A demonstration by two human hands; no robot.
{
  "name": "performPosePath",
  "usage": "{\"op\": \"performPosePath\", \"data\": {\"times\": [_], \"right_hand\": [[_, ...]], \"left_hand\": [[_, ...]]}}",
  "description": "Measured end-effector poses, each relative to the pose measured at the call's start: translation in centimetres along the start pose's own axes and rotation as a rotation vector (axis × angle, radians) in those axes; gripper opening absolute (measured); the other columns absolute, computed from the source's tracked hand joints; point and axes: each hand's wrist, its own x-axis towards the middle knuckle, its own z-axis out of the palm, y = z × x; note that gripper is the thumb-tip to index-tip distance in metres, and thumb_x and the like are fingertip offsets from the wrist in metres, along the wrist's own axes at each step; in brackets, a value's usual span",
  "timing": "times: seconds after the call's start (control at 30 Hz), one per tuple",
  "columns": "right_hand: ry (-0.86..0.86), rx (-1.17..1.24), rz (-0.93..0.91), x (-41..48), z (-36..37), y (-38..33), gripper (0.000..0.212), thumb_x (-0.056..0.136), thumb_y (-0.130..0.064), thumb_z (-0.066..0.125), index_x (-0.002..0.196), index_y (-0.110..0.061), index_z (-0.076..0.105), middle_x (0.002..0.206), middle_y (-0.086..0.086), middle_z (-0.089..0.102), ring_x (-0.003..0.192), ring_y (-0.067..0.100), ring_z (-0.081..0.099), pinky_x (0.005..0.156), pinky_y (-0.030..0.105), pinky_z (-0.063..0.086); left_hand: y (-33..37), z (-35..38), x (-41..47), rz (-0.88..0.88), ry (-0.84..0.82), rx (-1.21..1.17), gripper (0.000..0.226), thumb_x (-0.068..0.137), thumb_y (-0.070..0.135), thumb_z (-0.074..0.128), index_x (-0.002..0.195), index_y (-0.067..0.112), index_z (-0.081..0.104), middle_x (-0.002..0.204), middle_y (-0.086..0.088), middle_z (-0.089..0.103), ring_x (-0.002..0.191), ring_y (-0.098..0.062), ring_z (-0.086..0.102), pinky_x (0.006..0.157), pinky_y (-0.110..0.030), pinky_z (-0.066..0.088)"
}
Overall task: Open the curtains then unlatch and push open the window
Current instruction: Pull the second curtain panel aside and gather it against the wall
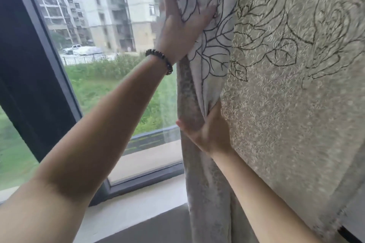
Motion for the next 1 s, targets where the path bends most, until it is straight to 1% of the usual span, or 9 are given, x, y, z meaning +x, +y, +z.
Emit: {"op": "performPosePath", "data": {"times": [0.07,0.17,0.3,0.37,0.43,0.6,0.87,0.93,1.0], "right_hand": [[0.062,-0.087,-0.004,-0.2,-0.7,1.0,0.122,0.065,-0.064,0.084,0.148,-0.002,0.019,0.136,0.021,0.058,0.110,0.038,0.068,0.084,0.043,0.061],[0.108,-0.122,0.090,-0.1,-2.3,2.2,0.102,0.073,-0.045,0.086,0.146,-0.001,0.030,0.131,0.018,0.064,0.107,0.036,0.069,0.085,0.042,0.061],[0.168,-0.237,0.274,-0.3,-4.8,4.9,0.068,0.076,-0.045,0.083,0.122,-0.006,0.050,0.088,0.013,0.073,0.076,0.038,0.072,0.061,0.040,0.058],[0.147,-0.312,0.326,-0.8,-6.1,6.8,0.055,0.077,-0.045,0.082,0.107,-0.005,0.060,0.078,0.014,0.073,0.070,0.037,0.071,0.055,0.030,0.050],[0.120,-0.378,0.347,-1.3,-7.2,8.6,0.043,0.080,-0.046,0.078,0.092,-0.006,0.069,0.072,0.012,0.074,0.067,0.034,0.072,0.054,0.024,0.041],[0.153,-0.379,0.310,-0.2,-12.1,11.7,0.036,0.089,-0.041,0.069,0.109,-0.013,0.061,0.087,0.016,0.075,0.082,0.037,0.072,0.062,0.035,0.054],[0.192,-0.439,0.476,-1.1,-27.4,24.9,0.045,0.093,-0.035,0.063,0.126,-0.009,0.047,0.111,0.024,0.070,0.103,0.040,0.067,0.081,0.043,0.052],[0.220,-0.480,0.479,-1.9,-30.9,27.3,0.044,0.094,-0.029,0.065,0.128,-0.007,0.048,0.112,0.022,0.071,0.100,0.040,0.068,0.076,0.042,0.052],[0.290,-0.557,0.327,-2.9,-33.7,29.8,0.055,0.088,-0.020,0.074,0.135,-0.003,0.050,0.116,0.021,0.071,0.100,0.037,0.070,0.079,0.039,0.053]], "left_hand": [[-0.2,1.8,0.3,0.038,0.010,-0.020,0.113,0.083,0.042,0.071,0.150,0.007,-0.013,0.154,-0.015,0.033,0.131,-0.023,0.047,0.087,-0.001,0.037],[-0.7,5.0,0.4,0.077,0.040,-0.004,0.111,0.080,0.051,0.065,0.152,0.011,-0.010,0.153,-0.016,0.034,0.131,-0.032,0.048,0.096,-0.029,0.048],[-0.9,9.9,-2.2,0.084,-0.046,-0.012,0.106,0.080,0.049,0.065,0.153,0.013,-0.002,0.145,-0.012,0.044,0.121,-0.022,0.054,0.089,-0.029,0.047],[-1.1,12.0,-3.0,0.084,-0.053,-0.016,0.100,0.083,0.046,0.063,0.153,0.012,0.001,0.142,-0.011,0.049,0.122,-0.027,0.054,0.095,-0.039,0.050],[-0.9,13.5,-2.9,0.066,-0.058,0.028,0.087,0.089,0.038,0.060,0.153,0.010,0.007,0.140,-0.013,0.049,0.118,-0.030,0.055,0.092,-0.037,0.049],[2.6,19.2,-1.0,0.049,-0.007,0.114,0.064,0.090,0.011,0.049,0.149,0.009,0.025,0.131,-0.018,0.048,0.104,-0.028,0.056,0.078,-0.032,0.047],[13.1,40.3,-0.5,-0.048,-0.333,0.167,0.076,0.089,0.003,0.045,0.153,0.022,0.008,0.139,-0.018,0.034,0.083,-0.032,0.055,0.068,-0.031,0.040],[15.8,43.8,-0.4,-0.062,-0.377,0.105,0.078,0.087,-0.002,0.040,0.154,0.023,0.008,0.142,-0.019,0.031,0.090,-0.033,0.057,0.072,-0.030,0.043],[17.7,46.1,0.1,-0.067,-0.369,0.082,0.078,0.086,-0.004,0.038,0.154,0.021,0.008,0.143,-0.018,0.031,0.107,-0.035,0.056,0.082,-0.032,0.044]]}}
